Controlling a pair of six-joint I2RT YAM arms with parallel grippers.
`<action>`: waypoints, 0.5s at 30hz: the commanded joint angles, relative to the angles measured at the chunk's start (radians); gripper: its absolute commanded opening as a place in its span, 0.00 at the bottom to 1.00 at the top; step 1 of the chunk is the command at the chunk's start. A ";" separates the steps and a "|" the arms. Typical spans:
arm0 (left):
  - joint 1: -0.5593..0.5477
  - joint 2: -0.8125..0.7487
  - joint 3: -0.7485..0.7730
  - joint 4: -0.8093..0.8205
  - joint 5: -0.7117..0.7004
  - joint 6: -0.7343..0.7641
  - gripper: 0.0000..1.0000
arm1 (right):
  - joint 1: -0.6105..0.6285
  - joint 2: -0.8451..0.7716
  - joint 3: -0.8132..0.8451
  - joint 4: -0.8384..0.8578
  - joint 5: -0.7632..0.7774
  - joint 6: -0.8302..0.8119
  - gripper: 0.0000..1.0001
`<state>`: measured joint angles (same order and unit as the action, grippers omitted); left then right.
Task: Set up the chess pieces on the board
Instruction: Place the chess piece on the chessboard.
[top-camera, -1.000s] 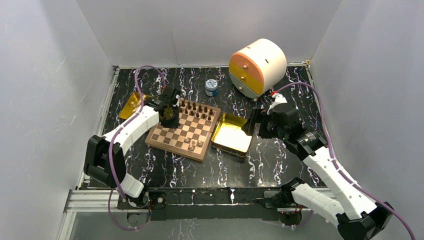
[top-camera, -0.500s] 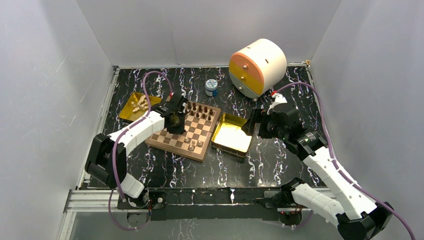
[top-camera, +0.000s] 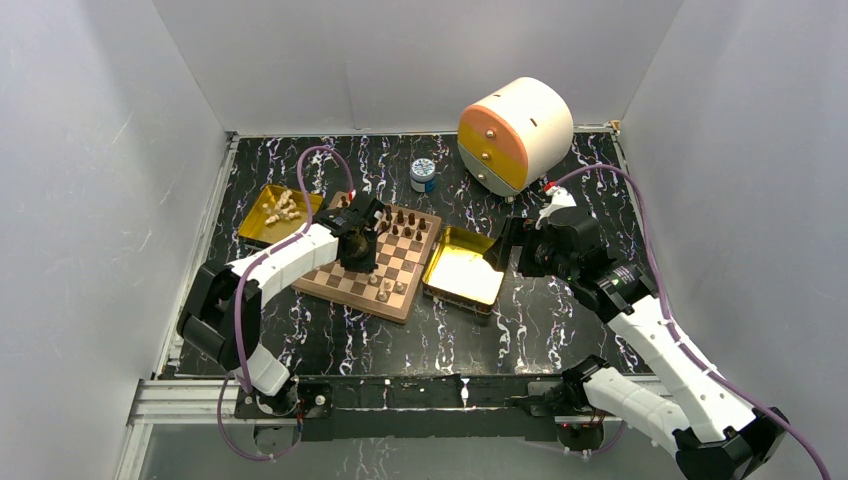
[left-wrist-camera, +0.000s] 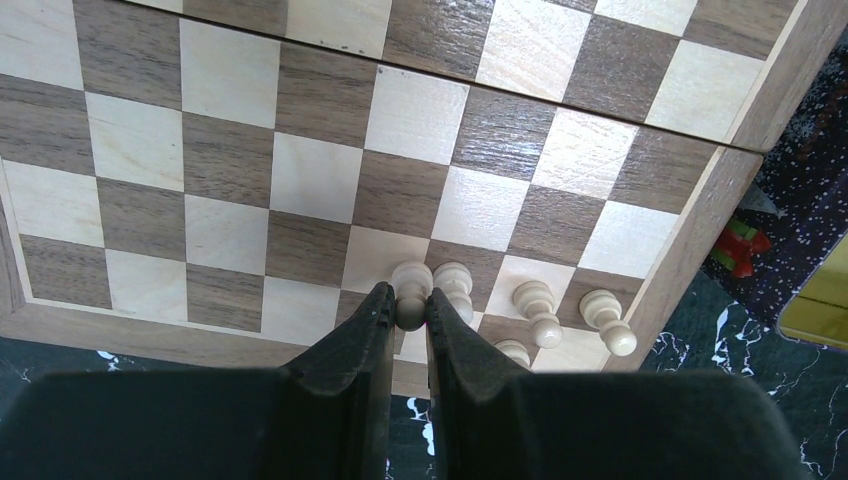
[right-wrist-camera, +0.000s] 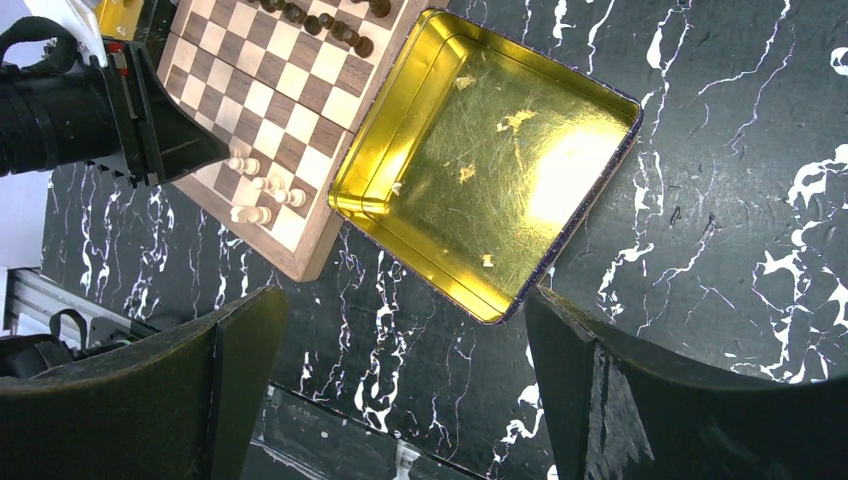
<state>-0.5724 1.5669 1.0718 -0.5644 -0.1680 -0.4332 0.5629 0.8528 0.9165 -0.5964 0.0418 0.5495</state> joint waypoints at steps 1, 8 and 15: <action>-0.009 -0.008 -0.009 0.001 -0.024 -0.012 0.09 | -0.004 -0.015 0.019 0.050 -0.004 0.006 0.99; -0.012 -0.001 -0.004 -0.002 -0.013 -0.006 0.09 | -0.004 0.002 0.026 0.055 -0.008 0.003 0.99; -0.017 0.007 0.000 -0.011 -0.012 -0.009 0.09 | -0.003 0.004 0.019 0.066 -0.016 0.003 0.99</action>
<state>-0.5819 1.5677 1.0718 -0.5610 -0.1692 -0.4355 0.5629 0.8631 0.9165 -0.5938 0.0402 0.5503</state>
